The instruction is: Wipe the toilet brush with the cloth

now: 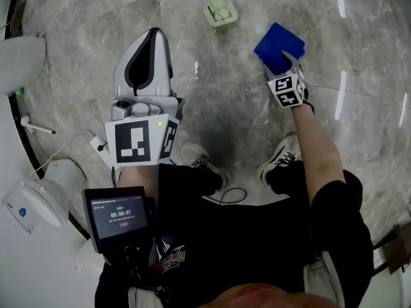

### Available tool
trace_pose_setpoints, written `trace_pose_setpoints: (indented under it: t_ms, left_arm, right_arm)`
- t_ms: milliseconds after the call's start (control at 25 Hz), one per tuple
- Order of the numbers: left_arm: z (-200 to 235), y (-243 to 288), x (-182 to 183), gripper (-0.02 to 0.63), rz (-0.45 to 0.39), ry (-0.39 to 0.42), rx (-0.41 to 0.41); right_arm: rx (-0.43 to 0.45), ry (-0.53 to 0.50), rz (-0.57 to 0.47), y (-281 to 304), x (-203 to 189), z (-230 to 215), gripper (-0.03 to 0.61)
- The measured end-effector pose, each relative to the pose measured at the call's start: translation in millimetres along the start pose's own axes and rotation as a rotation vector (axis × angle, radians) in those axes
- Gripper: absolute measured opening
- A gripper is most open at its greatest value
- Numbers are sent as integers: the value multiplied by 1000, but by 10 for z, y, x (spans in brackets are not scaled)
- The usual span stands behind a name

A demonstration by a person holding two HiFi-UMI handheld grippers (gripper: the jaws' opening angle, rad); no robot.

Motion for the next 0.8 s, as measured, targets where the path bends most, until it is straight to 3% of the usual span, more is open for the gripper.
trace_pose_setpoints:
  t_ms: [400, 680, 800]
  left_arm:
    - [34, 145, 15, 9, -8, -25, 8]
    - [-17, 179, 62, 9, -28, -7, -8]
    - [-22, 197, 49, 9, -25, -11, -8]
  right_arm:
    - [12, 11, 64, 153, -110, 3, 281]
    - [-31, 35, 135, 209, -137, -102, 101]
    - [-65, 39, 113, 175, -52, -151, 64]
Point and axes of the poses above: the fingertips, and each gripper's own axes: y forward along the fingers, z to its left, x out of its top, the point moved 8 cm from there along -y, backward along the fingers, and after that the axes turned 15 degrees about x, right-handed, at the moved point
